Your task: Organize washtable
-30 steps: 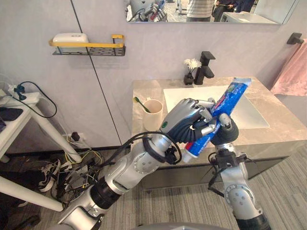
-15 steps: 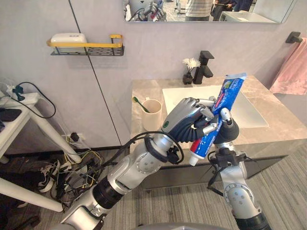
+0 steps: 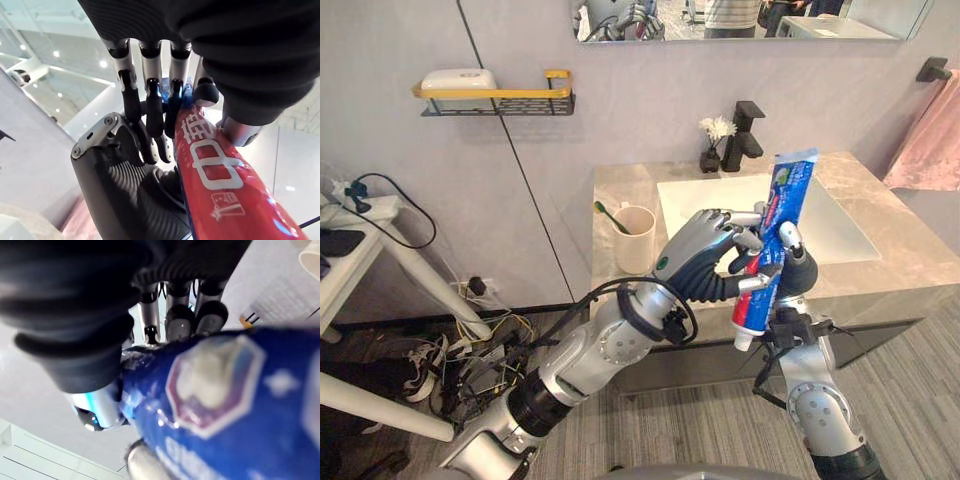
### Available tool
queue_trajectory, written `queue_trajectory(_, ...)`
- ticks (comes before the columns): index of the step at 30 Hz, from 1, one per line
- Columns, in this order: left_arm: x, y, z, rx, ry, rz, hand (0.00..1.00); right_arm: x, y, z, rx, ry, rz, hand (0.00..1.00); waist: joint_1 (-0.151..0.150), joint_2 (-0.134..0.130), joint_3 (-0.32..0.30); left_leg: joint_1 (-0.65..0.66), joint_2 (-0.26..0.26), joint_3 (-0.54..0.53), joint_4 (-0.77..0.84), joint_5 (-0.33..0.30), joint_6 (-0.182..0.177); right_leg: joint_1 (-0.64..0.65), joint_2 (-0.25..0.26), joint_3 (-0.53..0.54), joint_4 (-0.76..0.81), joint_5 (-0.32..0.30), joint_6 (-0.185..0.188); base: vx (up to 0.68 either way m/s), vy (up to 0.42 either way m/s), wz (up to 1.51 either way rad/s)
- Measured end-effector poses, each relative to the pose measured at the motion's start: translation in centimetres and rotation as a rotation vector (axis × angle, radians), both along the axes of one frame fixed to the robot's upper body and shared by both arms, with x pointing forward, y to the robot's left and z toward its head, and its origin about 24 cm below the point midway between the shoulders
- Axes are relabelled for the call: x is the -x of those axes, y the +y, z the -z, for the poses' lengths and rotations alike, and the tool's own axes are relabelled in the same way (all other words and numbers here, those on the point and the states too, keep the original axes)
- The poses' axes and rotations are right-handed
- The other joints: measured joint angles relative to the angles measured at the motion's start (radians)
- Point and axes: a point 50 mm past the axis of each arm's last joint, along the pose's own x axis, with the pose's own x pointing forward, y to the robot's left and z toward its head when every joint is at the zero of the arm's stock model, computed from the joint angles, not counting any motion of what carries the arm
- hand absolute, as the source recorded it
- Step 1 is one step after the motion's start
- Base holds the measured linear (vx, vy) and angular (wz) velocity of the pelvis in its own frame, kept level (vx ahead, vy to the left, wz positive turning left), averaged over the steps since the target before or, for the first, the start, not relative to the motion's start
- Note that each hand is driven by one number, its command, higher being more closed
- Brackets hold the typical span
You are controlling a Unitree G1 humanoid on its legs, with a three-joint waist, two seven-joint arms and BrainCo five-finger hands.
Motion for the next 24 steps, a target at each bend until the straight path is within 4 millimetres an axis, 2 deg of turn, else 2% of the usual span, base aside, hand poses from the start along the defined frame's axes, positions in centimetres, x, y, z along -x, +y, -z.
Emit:
queue_trajectory(18, -0.2, 2.2, 0.0, -0.052, -0.039, -0.082, 0.00, -0.1, 0.4, 0.3, 0.049, 0.021, -0.029, 1.00, 0.005, 0.008, 0.006, 0.016, 0.001, 0.000, -0.008, -0.002, 0.002, 0.011, 0.006, -0.004, 0.000, -0.002, -0.002, 0.00, 0.000, 0.00)
queue_trajectory(24, -0.3, 2.5, -0.1, -0.056, -0.050, -0.086, 0.00, 0.0, 0.5, 0.3, 0.057, 0.020, -0.028, 1.00, 0.010, 0.011, 0.027, 0.019, 0.001, 0.000, -0.018, -0.001, 0.002, 0.010, 0.007, -0.006, 0.000, -0.002, -0.002, 0.00, 0.000, 0.00)
